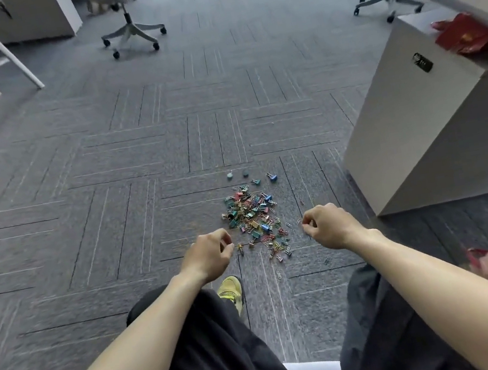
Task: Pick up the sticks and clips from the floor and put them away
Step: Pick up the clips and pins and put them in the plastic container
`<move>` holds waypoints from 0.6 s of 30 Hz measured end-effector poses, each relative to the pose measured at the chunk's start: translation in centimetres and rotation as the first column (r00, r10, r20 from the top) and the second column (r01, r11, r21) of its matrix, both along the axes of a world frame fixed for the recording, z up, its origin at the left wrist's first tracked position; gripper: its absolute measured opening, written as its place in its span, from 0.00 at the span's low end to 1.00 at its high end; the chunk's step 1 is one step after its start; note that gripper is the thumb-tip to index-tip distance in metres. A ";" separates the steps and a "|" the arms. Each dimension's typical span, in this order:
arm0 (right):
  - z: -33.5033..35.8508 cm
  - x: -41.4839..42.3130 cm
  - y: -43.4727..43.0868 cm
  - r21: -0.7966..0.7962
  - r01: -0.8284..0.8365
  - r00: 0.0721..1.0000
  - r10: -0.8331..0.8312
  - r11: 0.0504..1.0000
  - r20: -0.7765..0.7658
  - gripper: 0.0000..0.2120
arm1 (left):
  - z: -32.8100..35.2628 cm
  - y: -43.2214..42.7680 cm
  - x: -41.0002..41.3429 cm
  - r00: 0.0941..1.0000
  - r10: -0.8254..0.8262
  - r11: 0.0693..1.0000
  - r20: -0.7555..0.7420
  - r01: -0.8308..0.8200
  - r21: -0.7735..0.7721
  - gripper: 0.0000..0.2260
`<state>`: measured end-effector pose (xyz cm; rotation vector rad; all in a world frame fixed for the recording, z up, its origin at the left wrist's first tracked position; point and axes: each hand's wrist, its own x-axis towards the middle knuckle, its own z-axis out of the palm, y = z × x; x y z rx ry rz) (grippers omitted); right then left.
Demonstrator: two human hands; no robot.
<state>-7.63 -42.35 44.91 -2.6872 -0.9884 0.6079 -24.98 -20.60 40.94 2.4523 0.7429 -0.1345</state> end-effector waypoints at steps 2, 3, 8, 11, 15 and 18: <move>-0.9 -0.6 -0.4 -0.030 0.000 1.000 0.000 1.000 -0.001 0.10 | -1.3 0.1 -1.3 0.999 -0.006 1.000 -0.050 0.005 -0.006 0.04; -1.5 -0.8 -0.5 -0.047 0.000 1.000 0.000 0.999 0.002 0.10 | -2.1 0.2 -1.7 0.997 -0.016 1.000 -0.081 0.015 -0.016 0.04; -4.9 -1.3 -0.8 -0.144 -0.009 0.999 0.004 0.989 -0.035 0.10 | -5.2 0.1 -1.7 0.969 -0.131 0.991 -0.207 0.120 -0.068 0.05; -7.1 -0.2 -0.2 -0.171 -0.016 0.999 0.008 0.985 -0.049 0.09 | -6.1 0.0 0.2 0.945 -0.213 0.977 -0.248 0.203 -0.064 0.08; -10.9 2.5 0.5 -0.185 -0.029 0.996 0.013 0.982 -0.086 0.08 | -8.5 0.9 3.6 0.881 -0.330 0.936 -0.339 0.351 0.003 0.10; -14.4 5.0 0.5 -0.222 -0.030 0.993 0.003 0.975 -0.120 0.08 | -11.1 1.8 5.9 0.815 -0.407 0.894 -0.412 0.448 0.003 0.11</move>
